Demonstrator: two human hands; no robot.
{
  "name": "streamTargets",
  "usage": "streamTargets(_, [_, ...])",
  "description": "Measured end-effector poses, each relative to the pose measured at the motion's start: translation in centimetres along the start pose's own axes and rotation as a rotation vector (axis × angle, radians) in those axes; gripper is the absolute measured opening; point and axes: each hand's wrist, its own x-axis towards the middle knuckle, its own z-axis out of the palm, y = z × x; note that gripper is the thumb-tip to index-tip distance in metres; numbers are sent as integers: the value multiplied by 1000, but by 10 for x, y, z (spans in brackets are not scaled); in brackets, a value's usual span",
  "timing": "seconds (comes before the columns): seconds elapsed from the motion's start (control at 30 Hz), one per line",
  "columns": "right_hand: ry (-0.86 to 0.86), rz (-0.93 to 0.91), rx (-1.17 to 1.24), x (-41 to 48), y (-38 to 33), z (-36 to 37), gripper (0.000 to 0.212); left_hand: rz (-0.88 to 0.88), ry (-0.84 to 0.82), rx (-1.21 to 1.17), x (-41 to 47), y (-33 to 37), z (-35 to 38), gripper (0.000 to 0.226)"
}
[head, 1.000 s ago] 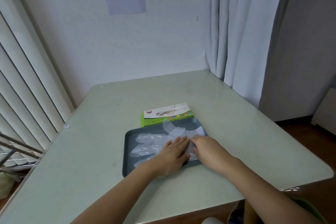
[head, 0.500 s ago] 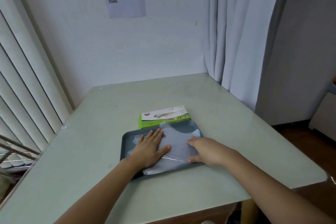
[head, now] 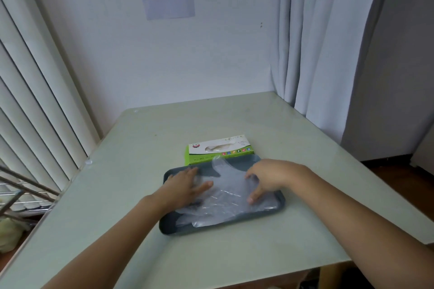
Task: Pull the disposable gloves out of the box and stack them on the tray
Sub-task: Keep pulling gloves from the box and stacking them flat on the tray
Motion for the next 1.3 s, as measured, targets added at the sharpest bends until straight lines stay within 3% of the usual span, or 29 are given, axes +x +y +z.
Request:
streamTargets(0.13, [249, -54, 131, 19, 2, -18, 44, -13, 260, -99, 23, -1, -28, 47])
streamTargets(0.27, [434, -117, 167, 55, -4, -27, 25, -63, 255, -202, 54, -13, -36, 44])
streamTargets(0.57, [527, -208, 212, 129, -15, -19, 26, -35, 196, -436, 88, -28, -22, 50])
streamTargets(0.83, [529, -344, 161, 160, -15, -12, 18, 20, 171, -466, 102, -41, -15, 48])
streamTargets(1.03, [605, -348, 96, 169, -12, -8, 14, 32, 149, -488, 104, -47, -13, 49])
streamTargets(1.17, [634, -329, 190, 168, -11, -8, 12, 46, 156, -481, 106, -49, -12, 49])
streamTargets(1.3, [581, -323, 120, 162, -9, -10, 13, 53, 163, -472, 107, -49, -13, 50])
